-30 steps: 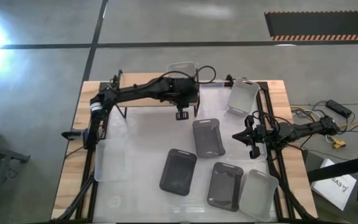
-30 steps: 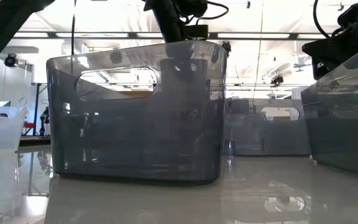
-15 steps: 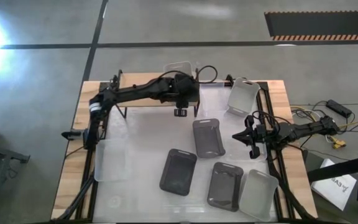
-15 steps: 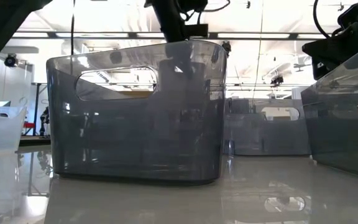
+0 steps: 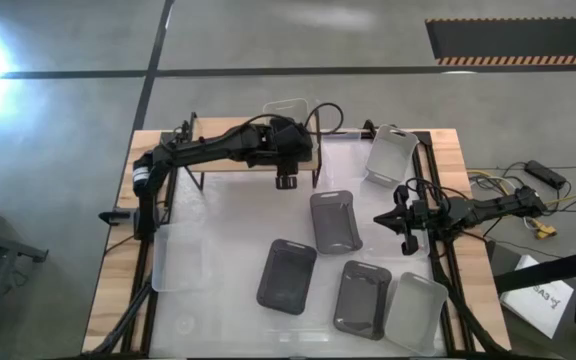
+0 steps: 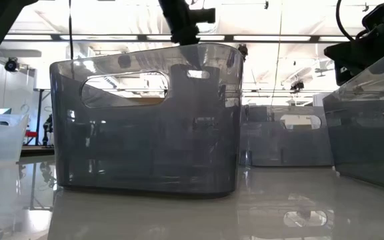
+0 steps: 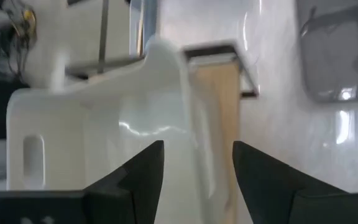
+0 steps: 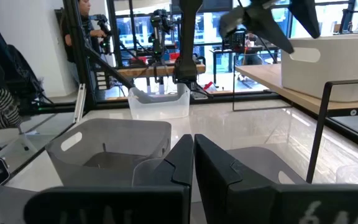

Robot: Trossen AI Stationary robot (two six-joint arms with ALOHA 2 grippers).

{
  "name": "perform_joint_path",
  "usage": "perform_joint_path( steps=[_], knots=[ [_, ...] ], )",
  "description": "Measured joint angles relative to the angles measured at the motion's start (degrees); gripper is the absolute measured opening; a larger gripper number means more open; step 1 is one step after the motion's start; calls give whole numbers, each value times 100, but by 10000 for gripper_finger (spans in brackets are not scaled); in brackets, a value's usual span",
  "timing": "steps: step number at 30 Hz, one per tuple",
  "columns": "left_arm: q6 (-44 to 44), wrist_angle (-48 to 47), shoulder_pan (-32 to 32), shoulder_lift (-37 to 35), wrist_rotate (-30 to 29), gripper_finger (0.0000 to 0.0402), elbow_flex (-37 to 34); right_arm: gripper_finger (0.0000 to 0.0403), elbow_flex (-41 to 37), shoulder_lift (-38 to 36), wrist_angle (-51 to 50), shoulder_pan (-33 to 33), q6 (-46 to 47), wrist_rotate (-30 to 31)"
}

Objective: Stack baskets on shelf by color
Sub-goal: Put the left gray bin on the shelf

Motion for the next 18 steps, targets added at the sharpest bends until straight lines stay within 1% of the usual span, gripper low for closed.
perform_joint_path(
  steps=[2,5,7,10,13,16,18],
  knots=[
    [-2,17,65,39,50,176,-2,9,-1,0,0,1,0,1],
    [-3,27,130,94,304,174,-12,9,0,0,0,1,0,0],
    [-1,27,146,118,467,162,-14,9,-2,0,0,0,0,1],
    [3,38,161,118,590,125,-14,9,-2,0,0,1,0,2],
    [106,49,203,118,825,73,-22,9,-1,0,0,0,0,1],
    [436,64,220,118,1022,20,-79,9,-2,0,0,0,0,0],
    [613,74,220,118,1036,7,-100,9,-2,0,0,-1,0,0]
  ],
)
